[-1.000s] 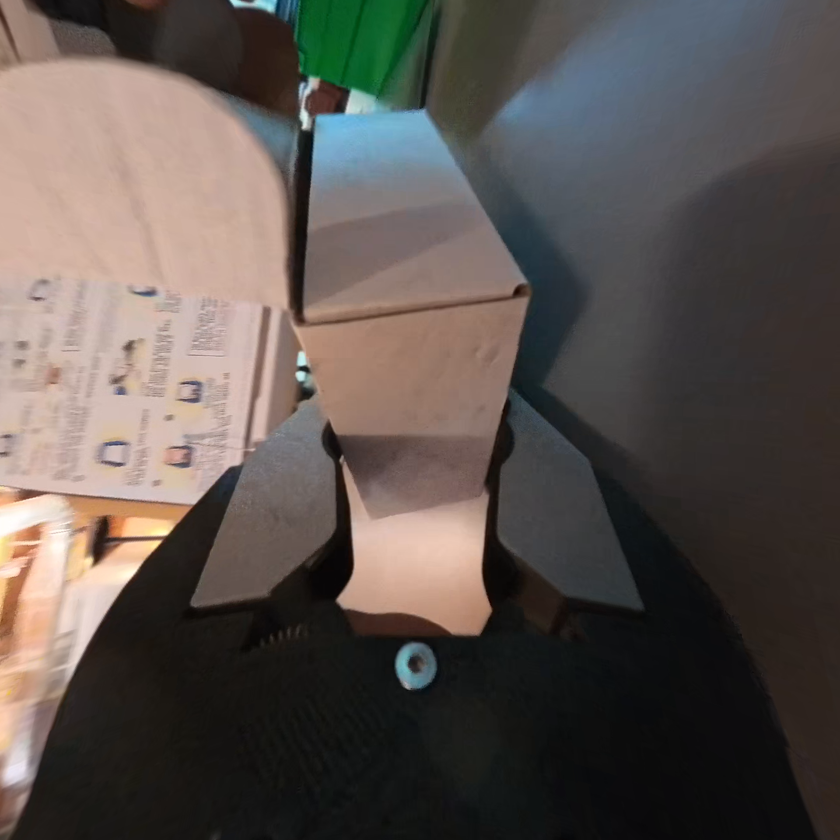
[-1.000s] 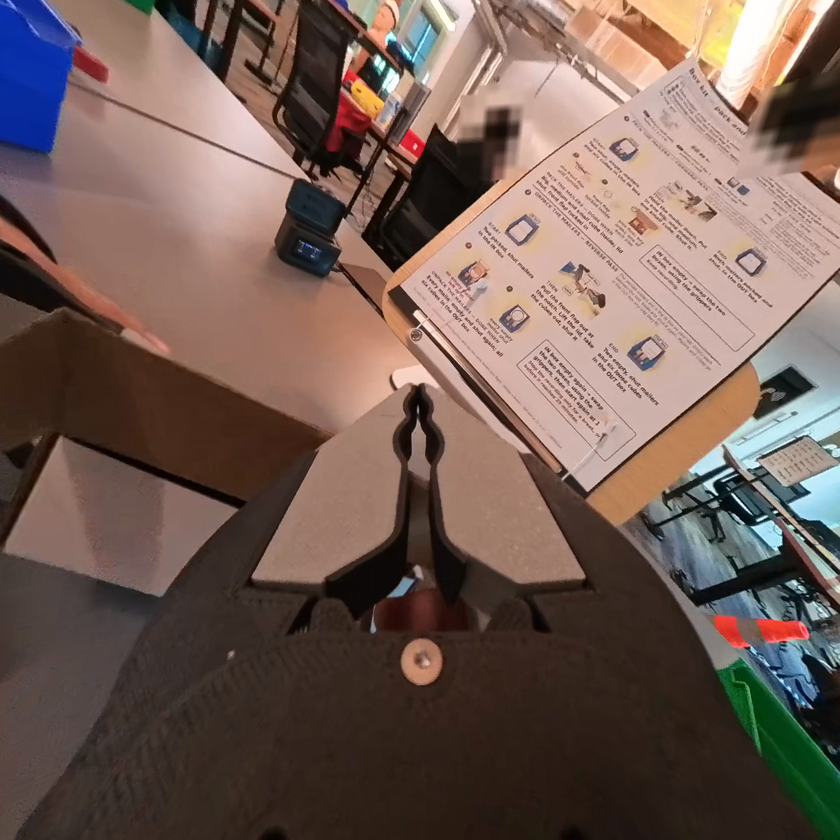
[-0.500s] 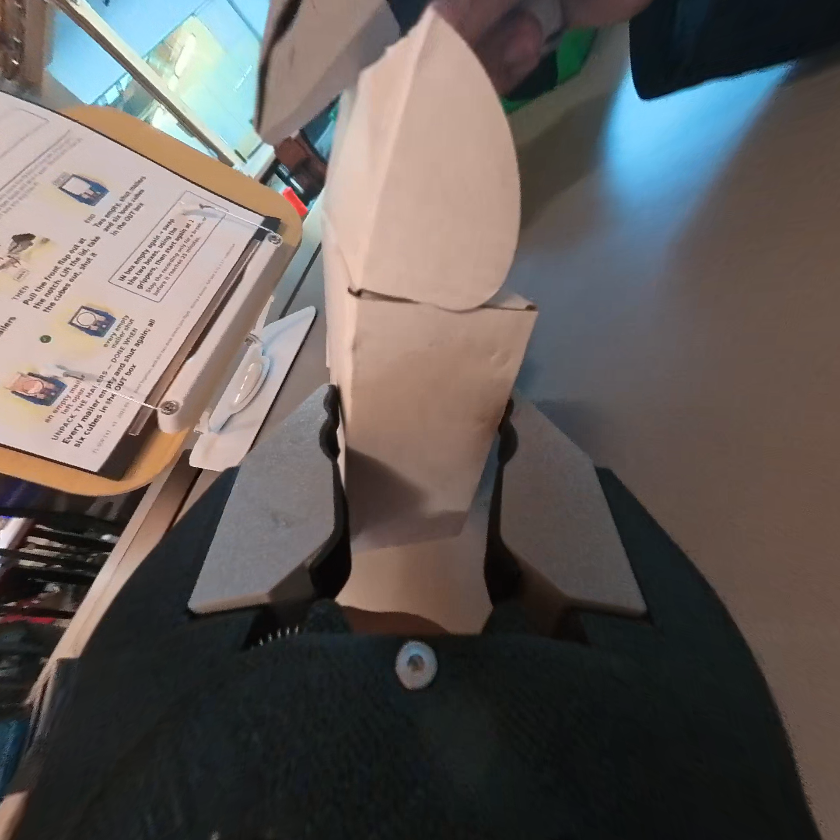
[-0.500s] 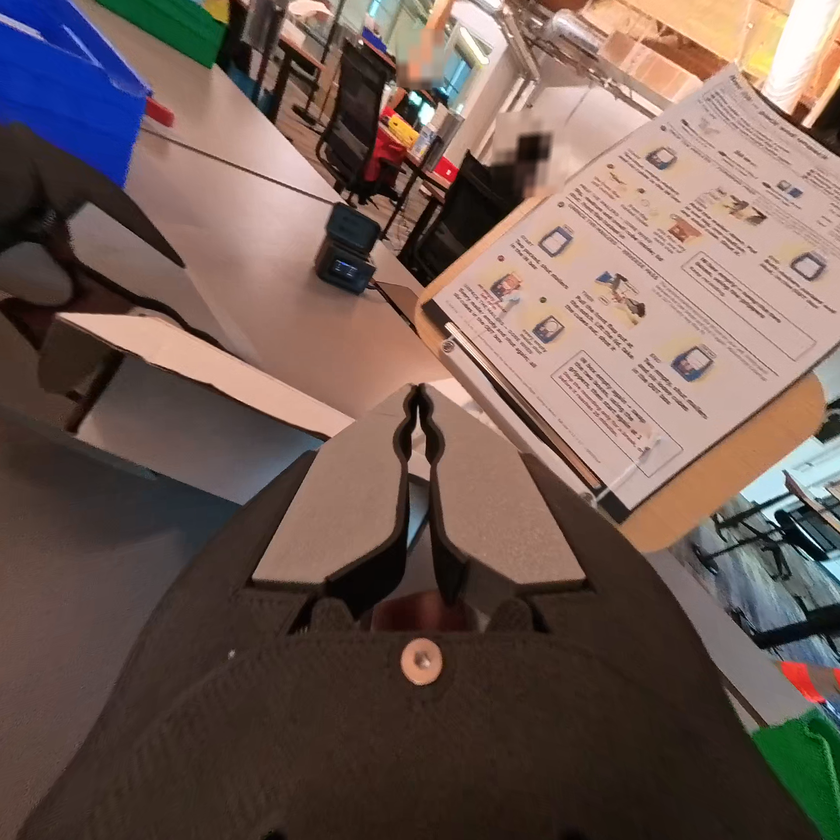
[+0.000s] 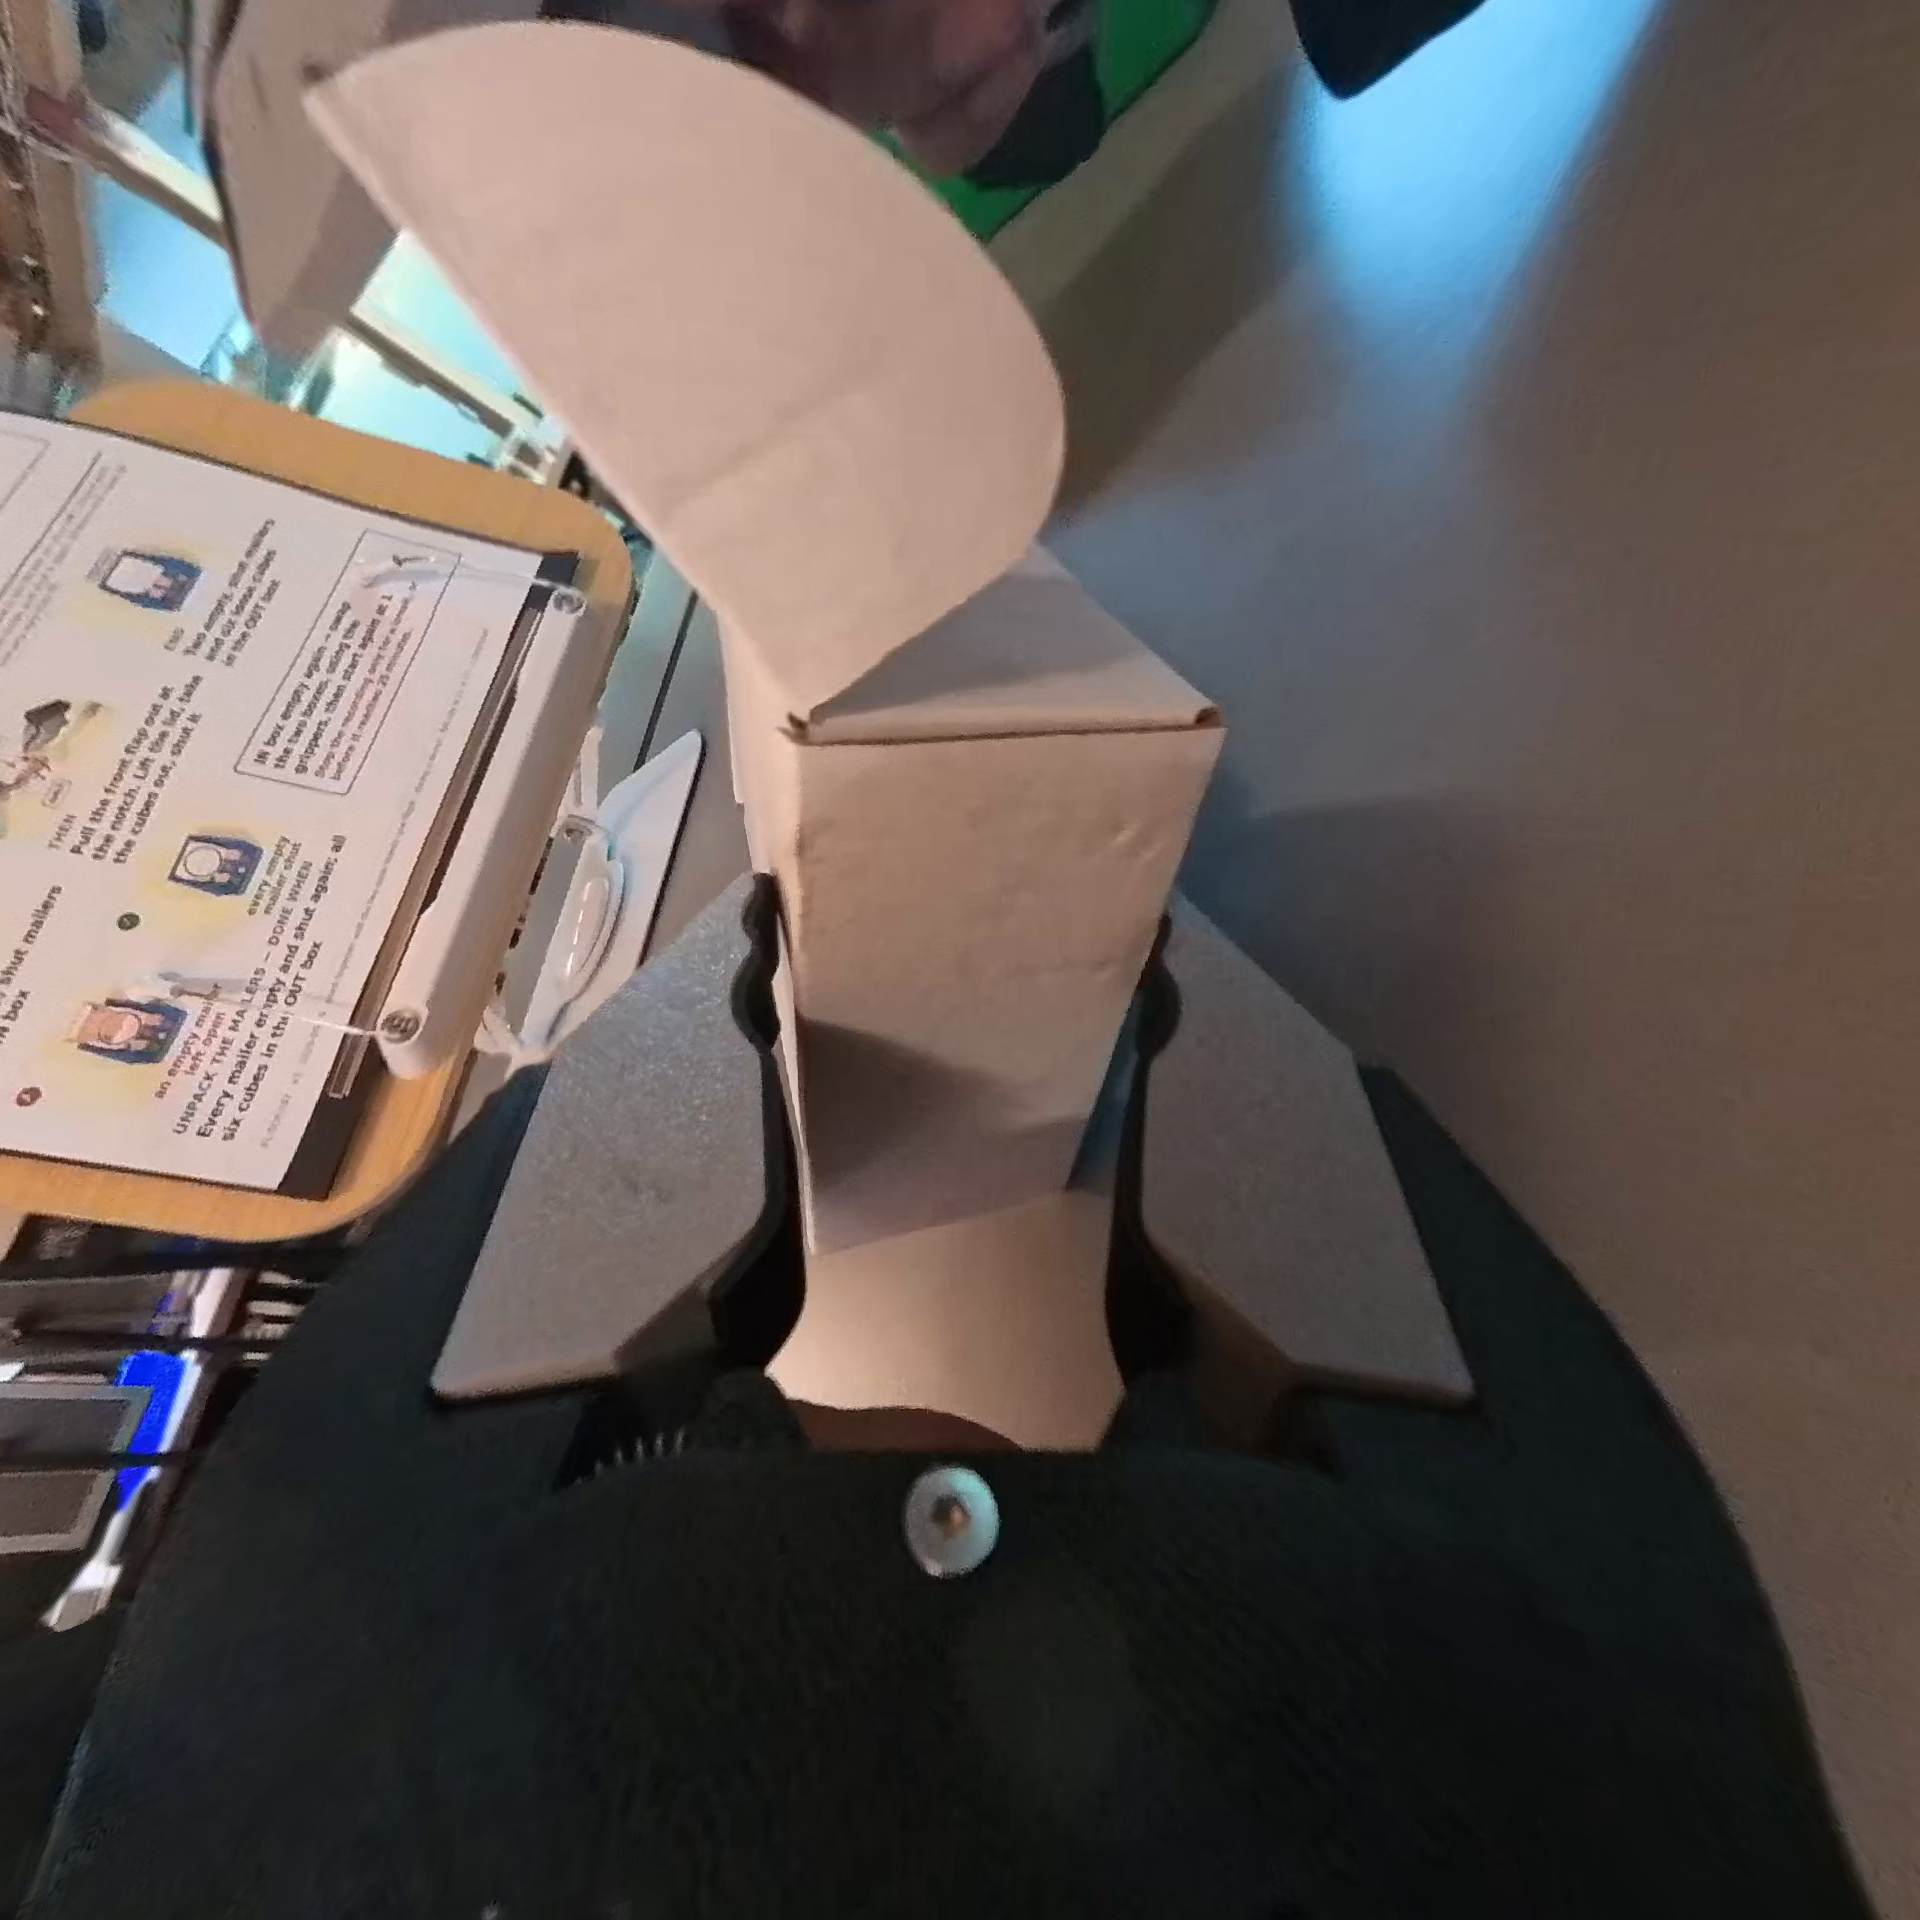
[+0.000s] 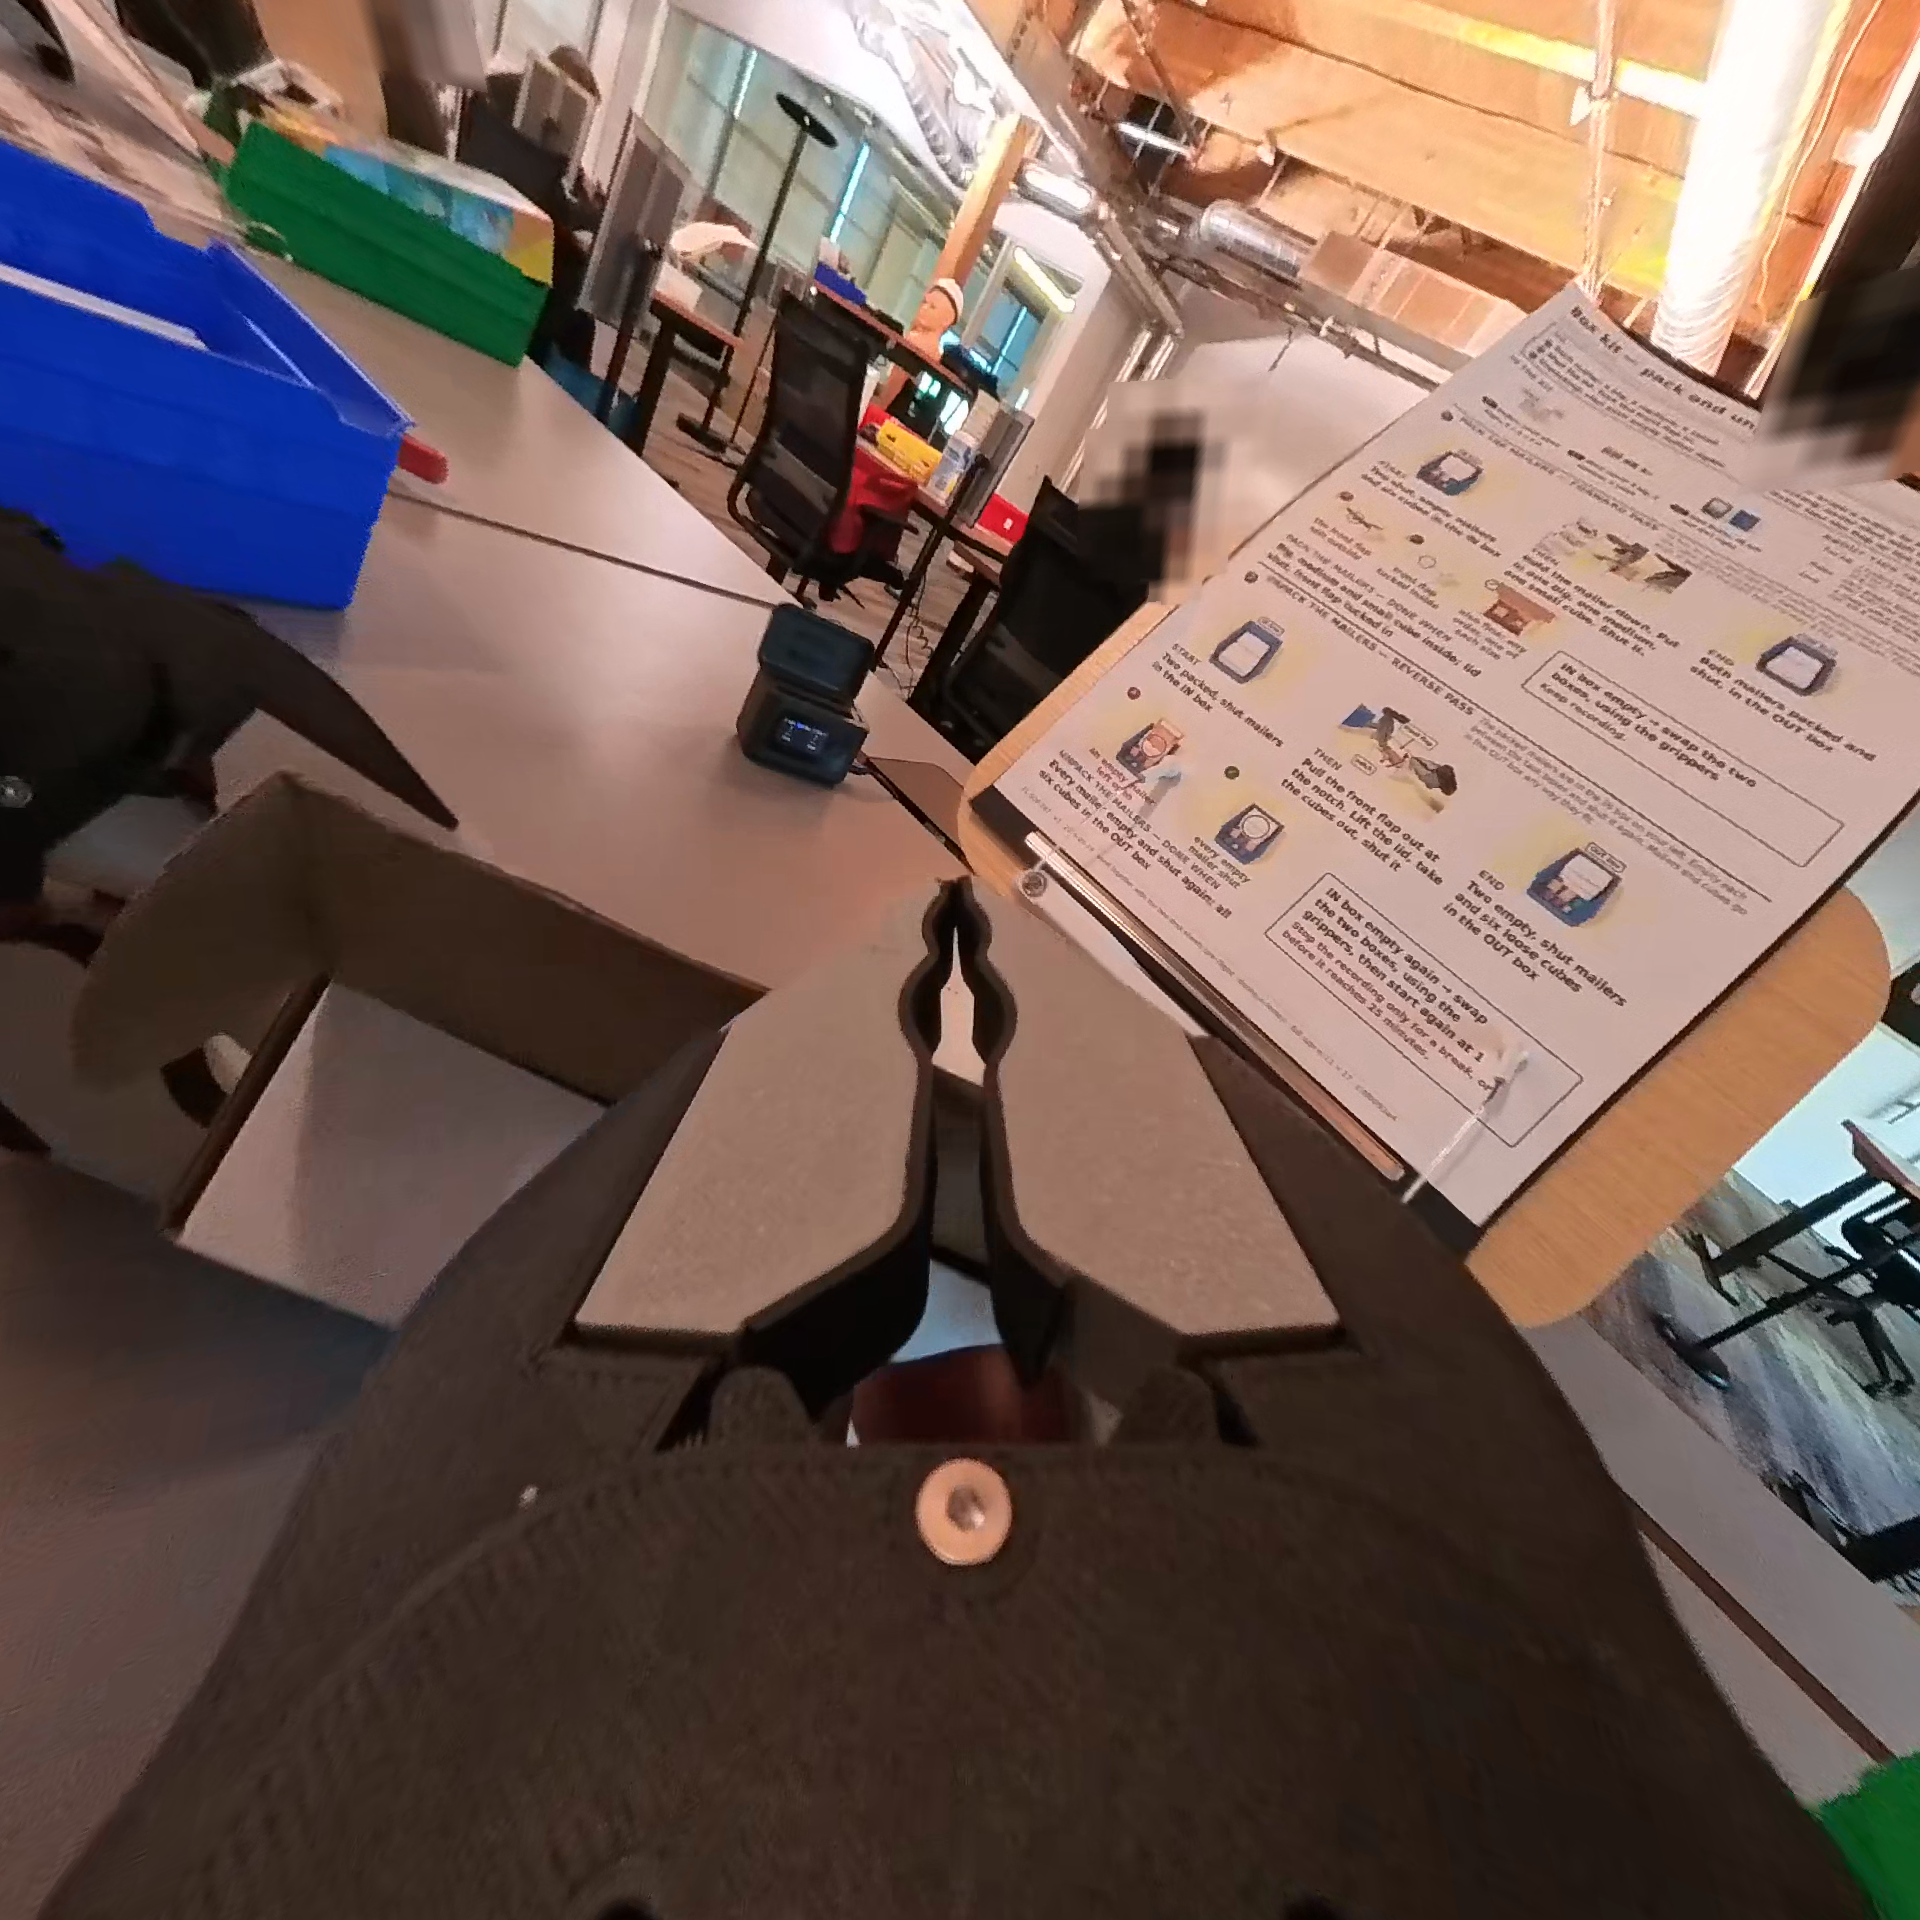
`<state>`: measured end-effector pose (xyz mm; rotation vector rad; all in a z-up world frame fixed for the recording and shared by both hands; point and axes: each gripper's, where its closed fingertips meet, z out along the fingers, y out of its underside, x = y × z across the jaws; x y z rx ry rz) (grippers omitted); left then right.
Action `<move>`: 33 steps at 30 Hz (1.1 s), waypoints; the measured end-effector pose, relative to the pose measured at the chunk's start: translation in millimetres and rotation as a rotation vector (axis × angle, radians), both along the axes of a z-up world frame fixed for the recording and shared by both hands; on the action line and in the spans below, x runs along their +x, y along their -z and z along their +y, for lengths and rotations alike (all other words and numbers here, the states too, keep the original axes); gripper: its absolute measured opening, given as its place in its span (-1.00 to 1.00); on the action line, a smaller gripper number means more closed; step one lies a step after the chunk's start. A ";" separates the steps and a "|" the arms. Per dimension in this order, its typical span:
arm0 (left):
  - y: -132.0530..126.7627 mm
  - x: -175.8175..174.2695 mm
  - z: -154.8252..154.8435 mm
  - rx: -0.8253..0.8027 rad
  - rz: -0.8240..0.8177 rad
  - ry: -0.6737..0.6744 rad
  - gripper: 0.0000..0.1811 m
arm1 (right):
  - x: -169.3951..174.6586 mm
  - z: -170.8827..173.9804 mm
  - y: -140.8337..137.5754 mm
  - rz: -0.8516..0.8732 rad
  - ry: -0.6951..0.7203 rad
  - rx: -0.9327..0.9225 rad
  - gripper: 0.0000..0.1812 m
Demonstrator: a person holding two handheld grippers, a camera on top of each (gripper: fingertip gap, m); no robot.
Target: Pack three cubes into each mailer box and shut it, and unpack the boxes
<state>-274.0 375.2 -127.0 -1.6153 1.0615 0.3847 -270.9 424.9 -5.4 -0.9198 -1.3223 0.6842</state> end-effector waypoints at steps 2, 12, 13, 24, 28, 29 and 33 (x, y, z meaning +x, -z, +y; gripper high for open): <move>-0.4 8.5 -2.0 -0.004 -0.008 0.035 -0.24 | -1.0 -6.2 -3.8 0.034 -0.012 0.011 -1.00; -3.9 16.0 -9.8 -0.023 -0.088 0.084 -0.24 | -2.5 -18.5 -14.7 0.135 0.050 0.171 -1.00; -4.4 15.2 -9.8 -0.026 -0.095 0.077 -0.24 | -1.4 -18.8 -15.7 0.140 0.049 0.173 -1.00; -53.6 21.7 -28.4 -0.070 -0.552 0.210 -0.21 | 5.7 -2.9 -16.5 0.117 0.128 0.193 -1.00; -71.9 20.4 -27.1 -0.029 -0.655 0.212 -0.26 | 3.8 -11.1 -14.1 0.101 0.086 0.192 -1.00; -73.2 22.7 -26.9 -0.024 -0.661 0.215 -0.30 | 2.7 -14.3 -13.0 0.094 0.075 0.198 -1.00; -72.5 35.0 -26.6 -0.025 -0.649 0.229 -0.29 | -1.7 -27.1 -8.9 0.073 0.052 0.250 -1.00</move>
